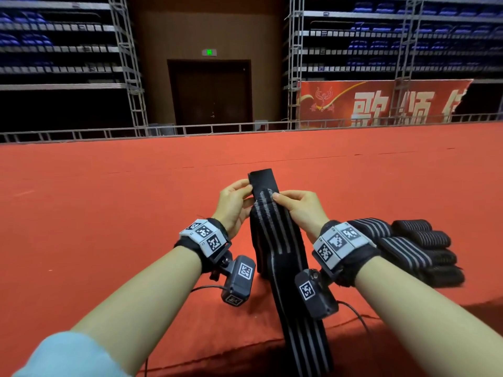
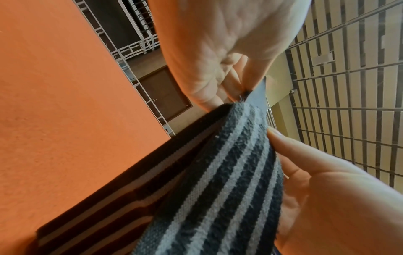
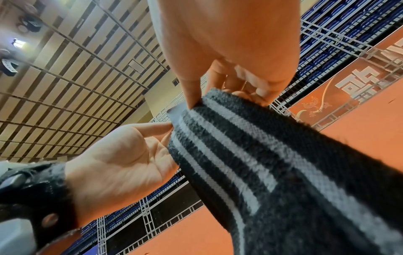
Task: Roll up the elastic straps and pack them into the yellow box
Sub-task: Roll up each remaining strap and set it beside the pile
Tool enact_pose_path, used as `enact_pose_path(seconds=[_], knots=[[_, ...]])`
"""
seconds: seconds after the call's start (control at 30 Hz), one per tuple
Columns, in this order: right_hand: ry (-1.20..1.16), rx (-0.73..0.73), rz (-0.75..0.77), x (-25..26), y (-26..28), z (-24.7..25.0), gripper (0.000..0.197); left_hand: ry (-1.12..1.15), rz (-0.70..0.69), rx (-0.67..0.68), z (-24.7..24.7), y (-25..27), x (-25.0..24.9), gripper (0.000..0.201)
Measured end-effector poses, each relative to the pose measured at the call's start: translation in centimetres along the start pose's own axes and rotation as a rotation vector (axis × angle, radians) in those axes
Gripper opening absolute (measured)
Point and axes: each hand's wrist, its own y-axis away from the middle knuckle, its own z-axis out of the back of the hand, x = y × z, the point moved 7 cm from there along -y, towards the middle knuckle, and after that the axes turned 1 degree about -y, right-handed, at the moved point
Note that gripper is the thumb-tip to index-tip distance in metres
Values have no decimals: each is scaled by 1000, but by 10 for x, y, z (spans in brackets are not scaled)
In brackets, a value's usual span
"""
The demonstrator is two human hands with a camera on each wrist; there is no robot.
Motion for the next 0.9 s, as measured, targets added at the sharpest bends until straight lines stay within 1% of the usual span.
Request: enact_pose_path(seconds=[0.1, 0.17, 0.23, 0.3, 0.37, 0.43, 0.47, 0.5, 0.57, 0.63, 0.67, 0.7, 0.73, 0.8, 0.83, 0.9], knots=[[6, 4, -19, -1, 0, 1, 18, 21, 4, 0, -1, 1, -1, 21], [22, 5, -21, 0, 0, 1, 18, 21, 5, 6, -2, 3, -1, 17], [34, 11, -18, 0, 0, 2, 18, 0, -18, -28, -1, 4, 0, 14], [35, 24, -27, -1, 1, 1, 17, -25, -46, -71, 2, 4, 0, 23], [65, 21, -21, -1, 0, 1, 19, -51, -68, -74, 1, 5, -1, 20], [183, -45, 20, 2, -2, 7, 29, -67, -72, -69, 0, 5, -3, 15], [252, -76, 46, 4, -2, 10, 36, -68, -74, -73, -1, 5, -5, 16], [291, -73, 72, 7, -3, 12, 41, -64, -77, -79, -2, 6, -8, 20], [290, 39, 86, 8, -4, 7, 45, -44, -93, -93, -4, 6, -15, 27], [184, 216, 45, 8, 0, -5, 42, -25, -122, -121, -8, 8, -27, 18], [177, 263, 50, 9, 3, -11, 39, -21, -136, -136, -11, 9, -32, 12], [178, 267, 83, 11, 3, -13, 35, -20, -153, -146, -14, 8, -38, 9], [169, 232, 112, 17, 3, -13, 30, -17, -169, -147, -18, 8, -45, 9], [67, 155, 145, 28, 2, -8, 24, 14, -165, -90, -27, 10, -56, 18], [-5, 130, 156, 34, 0, -6, 24, 10, -131, -29, -33, 12, -58, 26], [-95, 91, 161, 46, -4, -2, 23, -74, -46, 112, -45, 19, -59, 41]])
